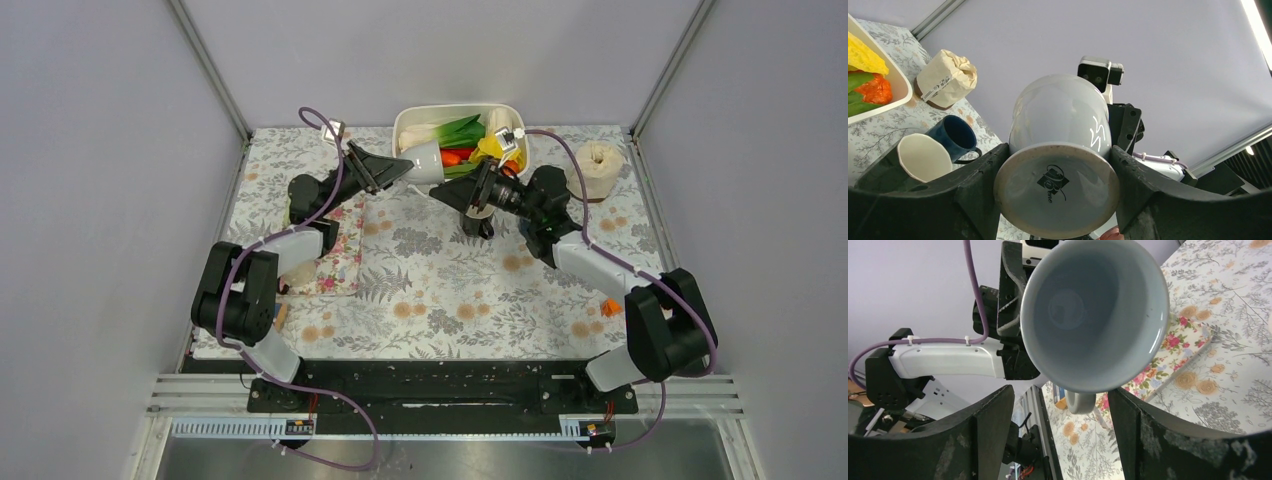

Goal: Turn the mug right side up

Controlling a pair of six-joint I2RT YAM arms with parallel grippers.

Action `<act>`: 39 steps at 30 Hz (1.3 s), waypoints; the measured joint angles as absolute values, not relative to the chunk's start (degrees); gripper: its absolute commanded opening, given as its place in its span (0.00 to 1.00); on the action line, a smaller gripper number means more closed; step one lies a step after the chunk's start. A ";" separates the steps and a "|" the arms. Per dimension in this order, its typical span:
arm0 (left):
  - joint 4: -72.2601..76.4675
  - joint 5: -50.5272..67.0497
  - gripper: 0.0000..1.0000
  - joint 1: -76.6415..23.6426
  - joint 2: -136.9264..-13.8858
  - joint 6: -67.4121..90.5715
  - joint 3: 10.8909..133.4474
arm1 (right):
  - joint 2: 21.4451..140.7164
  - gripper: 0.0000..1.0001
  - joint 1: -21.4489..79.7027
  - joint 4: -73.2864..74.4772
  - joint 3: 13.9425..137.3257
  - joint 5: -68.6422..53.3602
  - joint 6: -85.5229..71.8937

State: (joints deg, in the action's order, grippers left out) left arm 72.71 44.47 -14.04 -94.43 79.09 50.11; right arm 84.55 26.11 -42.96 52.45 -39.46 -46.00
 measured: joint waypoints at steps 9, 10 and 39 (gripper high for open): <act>72.55 43.59 0.00 -15.20 -93.27 78.70 49.28 | 86.43 0.65 27.64 -45.23 52.42 -38.83 -47.92; 72.55 43.42 0.00 -15.29 -93.17 78.63 49.23 | 86.43 0.61 27.66 -45.32 52.38 -38.54 -48.12; 64.55 40.69 0.99 -14.20 -87.37 70.37 47.09 | 82.11 0.00 27.70 -32.80 55.16 -35.14 -42.74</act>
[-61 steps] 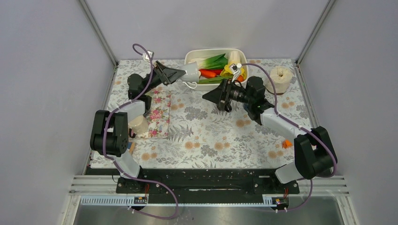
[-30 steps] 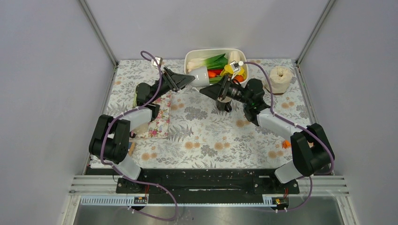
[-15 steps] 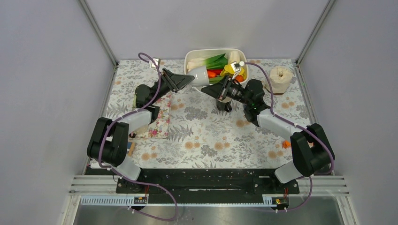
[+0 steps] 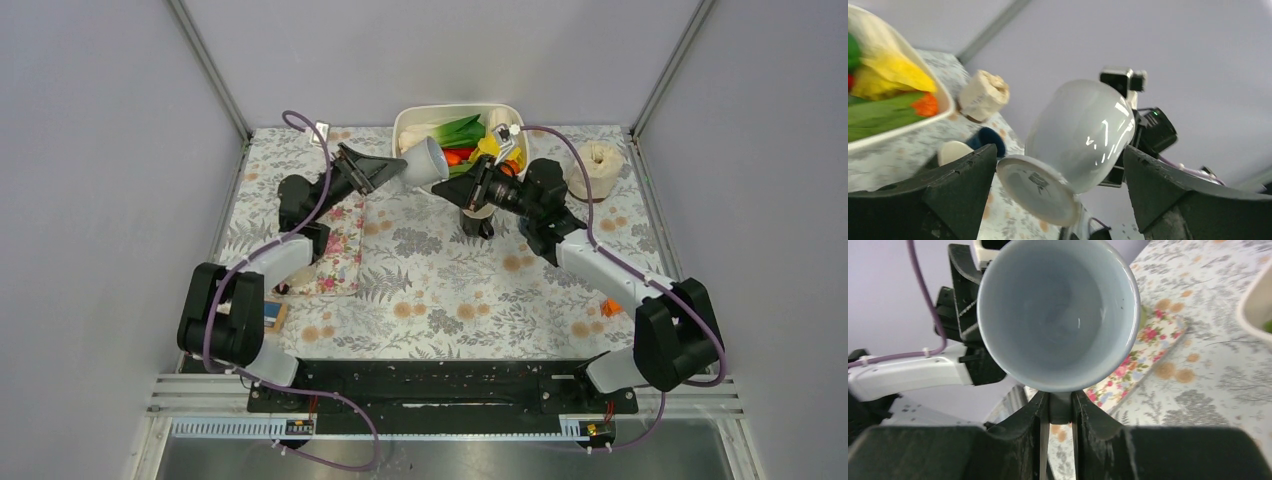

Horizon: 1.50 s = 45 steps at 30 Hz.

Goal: Turn the mug right side up

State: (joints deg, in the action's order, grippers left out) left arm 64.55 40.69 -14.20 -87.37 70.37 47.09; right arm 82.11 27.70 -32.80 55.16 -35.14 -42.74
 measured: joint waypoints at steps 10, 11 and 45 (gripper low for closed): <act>55.27 39.16 0.99 -1.17 -83.11 64.40 45.98 | 83.09 0.00 27.92 -14.98 59.05 -26.55 -29.50; 53.91 39.62 0.99 -0.14 -83.09 63.81 46.15 | 83.48 0.00 28.14 -13.50 59.68 -25.52 -27.99; 15.38 58.19 0.99 28.53 -59.31 25.21 35.94 | 110.61 0.00 41.95 1.32 78.46 0.38 -0.62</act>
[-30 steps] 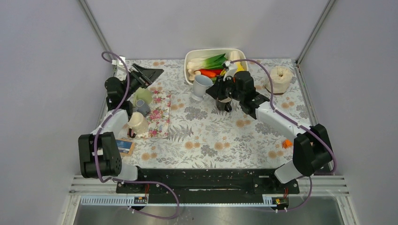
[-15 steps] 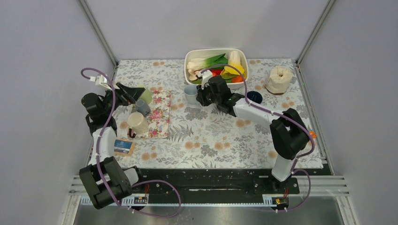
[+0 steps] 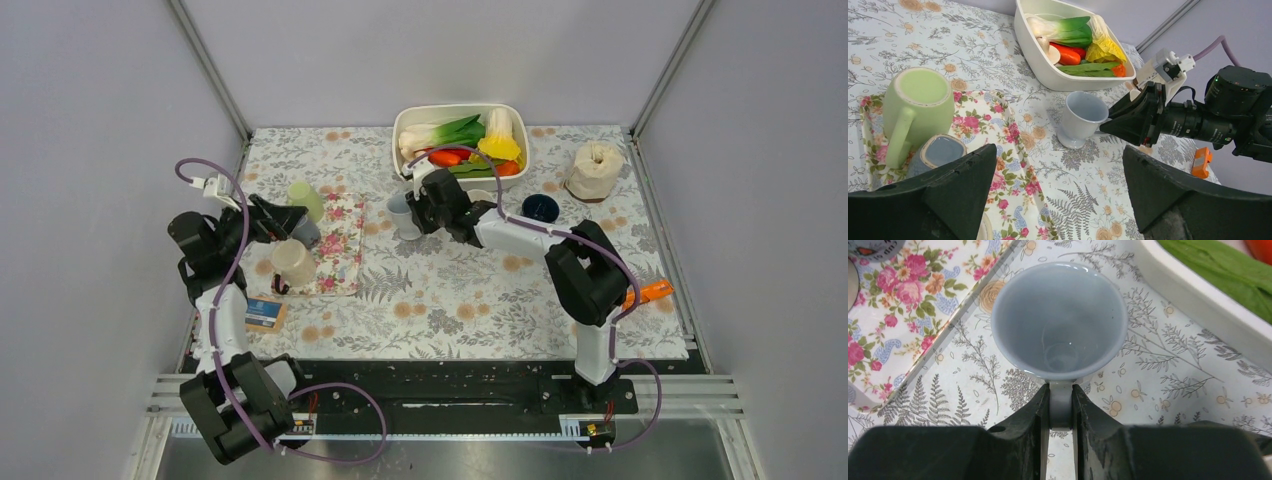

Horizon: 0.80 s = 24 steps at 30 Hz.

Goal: Turn the mug right side up

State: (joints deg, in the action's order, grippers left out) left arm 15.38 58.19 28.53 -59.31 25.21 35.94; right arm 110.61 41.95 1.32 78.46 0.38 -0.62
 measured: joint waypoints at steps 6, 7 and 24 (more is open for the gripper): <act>14.61 58.72 0.99 28.64 -59.29 24.82 35.94 | 111.42 0.00 43.27 1.34 78.59 1.74 -1.48; 14.61 58.78 0.99 28.67 -59.29 24.82 35.94 | 111.50 0.00 43.33 1.41 78.67 1.93 -1.83; 14.76 59.86 0.99 29.12 -58.46 25.06 34.57 | 111.81 0.16 44.53 -0.62 76.62 3.03 -5.26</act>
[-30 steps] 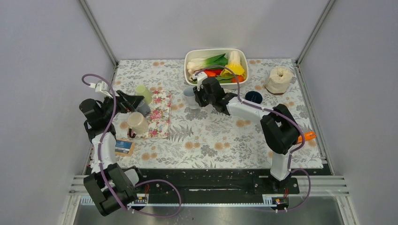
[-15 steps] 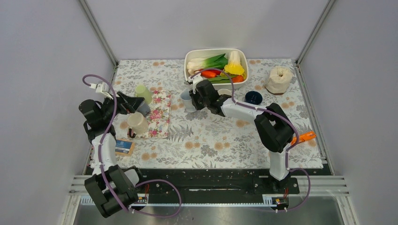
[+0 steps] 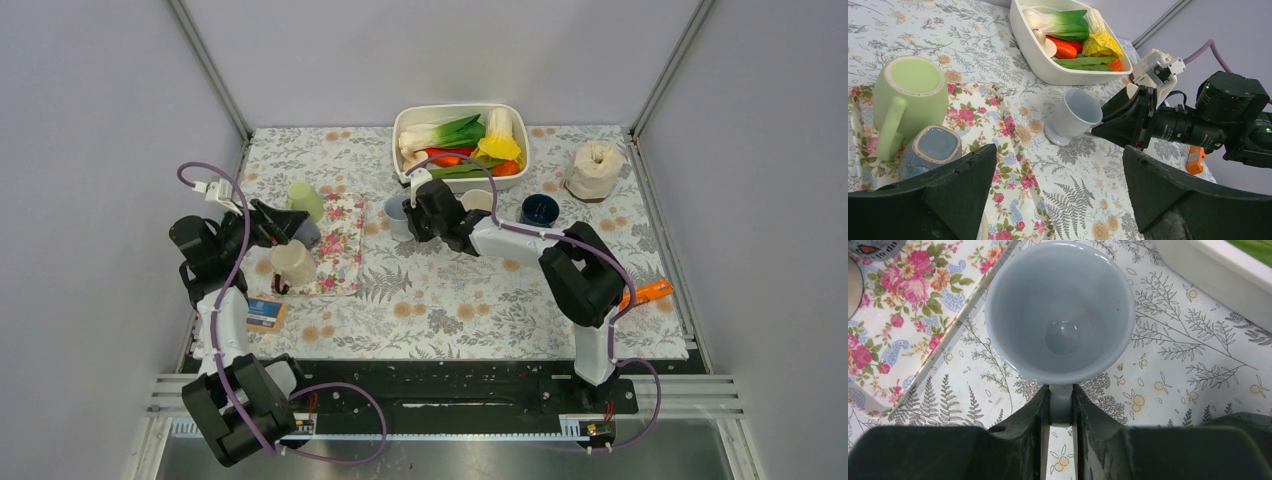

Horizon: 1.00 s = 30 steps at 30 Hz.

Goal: Turn the mug right side up

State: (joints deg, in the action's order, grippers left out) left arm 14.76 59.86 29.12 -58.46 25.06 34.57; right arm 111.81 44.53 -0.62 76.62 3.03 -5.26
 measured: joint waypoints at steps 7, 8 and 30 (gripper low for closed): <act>15.44 60.27 0.99 29.19 -58.46 25.65 34.09 | 111.50 0.17 45.19 -1.93 74.65 4.21 -5.19; 15.62 60.29 0.99 29.23 -58.46 25.76 34.09 | 111.48 0.17 45.23 -1.98 74.54 4.38 -5.19; 18.31 61.52 0.99 29.76 -58.46 28.18 33.17 | 111.33 0.62 45.54 -0.84 73.43 7.09 -2.87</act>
State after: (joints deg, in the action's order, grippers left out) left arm 18.31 61.52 29.76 -58.46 28.18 33.17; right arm 111.33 45.54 -0.84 73.43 7.09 -2.87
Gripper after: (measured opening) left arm 0.988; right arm 0.542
